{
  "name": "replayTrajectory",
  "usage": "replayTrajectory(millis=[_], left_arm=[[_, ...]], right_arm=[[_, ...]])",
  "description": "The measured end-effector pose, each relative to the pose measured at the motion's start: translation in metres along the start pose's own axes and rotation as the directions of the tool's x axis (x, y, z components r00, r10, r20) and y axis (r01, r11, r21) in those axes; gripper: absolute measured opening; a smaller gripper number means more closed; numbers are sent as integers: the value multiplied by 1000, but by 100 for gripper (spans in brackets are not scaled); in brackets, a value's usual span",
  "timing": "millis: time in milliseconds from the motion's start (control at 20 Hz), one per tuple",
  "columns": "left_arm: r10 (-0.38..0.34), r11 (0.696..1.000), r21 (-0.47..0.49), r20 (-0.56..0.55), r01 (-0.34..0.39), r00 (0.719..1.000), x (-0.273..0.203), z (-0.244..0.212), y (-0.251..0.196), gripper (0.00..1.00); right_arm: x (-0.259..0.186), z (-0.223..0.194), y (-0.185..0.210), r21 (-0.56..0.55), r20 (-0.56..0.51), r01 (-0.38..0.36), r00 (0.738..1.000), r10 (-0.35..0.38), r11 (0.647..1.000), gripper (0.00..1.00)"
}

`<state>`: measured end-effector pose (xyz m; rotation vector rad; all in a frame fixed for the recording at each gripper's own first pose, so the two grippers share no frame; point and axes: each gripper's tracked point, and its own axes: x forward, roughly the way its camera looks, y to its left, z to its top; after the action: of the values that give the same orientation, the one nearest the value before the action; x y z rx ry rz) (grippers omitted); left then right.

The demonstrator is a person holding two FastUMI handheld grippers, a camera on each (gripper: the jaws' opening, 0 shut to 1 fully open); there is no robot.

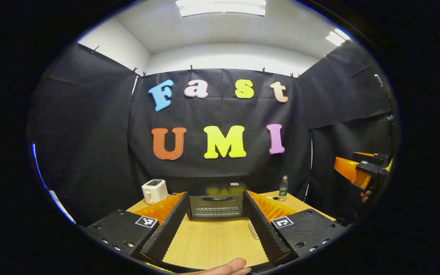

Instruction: Open the electric oven with the left hand, put the food in, and close the electric oven.

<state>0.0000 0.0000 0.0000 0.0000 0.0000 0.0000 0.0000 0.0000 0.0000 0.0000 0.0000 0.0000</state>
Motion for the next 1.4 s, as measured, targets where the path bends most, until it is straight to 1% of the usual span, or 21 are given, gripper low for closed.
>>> replayTrajectory(millis=[50, 100, 550, 750, 850, 950, 1100, 1250, 1400], left_arm=[[0, 1000, 0, -2, 0, 1000, 0, 0, 0, 82], [0, 1000, 0, -6, 0, 1000, 0, -1, 0, 92], [-42, 999, -6, -13, 42, 999, -3, -2, -9, 92], [-46, 999, 1, -9, 46, 999, 1, -2, -9, 92], [-33, 999, 2, -9, 34, 999, 11, -5, -6, 92], [-29, 1000, -5, -29, 29, 999, 30, -16, -4, 93], [-41, 999, -18, -64, 40, 997, 74, -36, -6, 93], [-60, 998, -27, -142, 57, 988, 126, -70, -11, 93], [-67, 997, -60, -200, 56, 978, 178, -98, -10, 93]], right_arm=[[0, -2, -1, 0, -4, 2, 1000, -2, 1000, 96], [-1, -3, -2, -4, -7, 0, 1000, 0, 1000, 96], [-5, -3, -9, -15, 5, 2, 1000, -2, 1000, 96], [-4, -9, -16, -17, 4, 11, 1000, -11, 1000, 96], [-1, -14, -17, -16, 4, 14, 1000, -14, 1000, 96], [2, -18, -22, -20, 7, 14, 1000, -14, 1000, 96], [15, -25, -33, -32, 18, 32, 999, -31, 999, 96], [28, -37, -40, -27, 15, 32, 999, -32, 999, 96], [46, -47, -47, -34, 11, 34, 999, -33, 999, 96]])
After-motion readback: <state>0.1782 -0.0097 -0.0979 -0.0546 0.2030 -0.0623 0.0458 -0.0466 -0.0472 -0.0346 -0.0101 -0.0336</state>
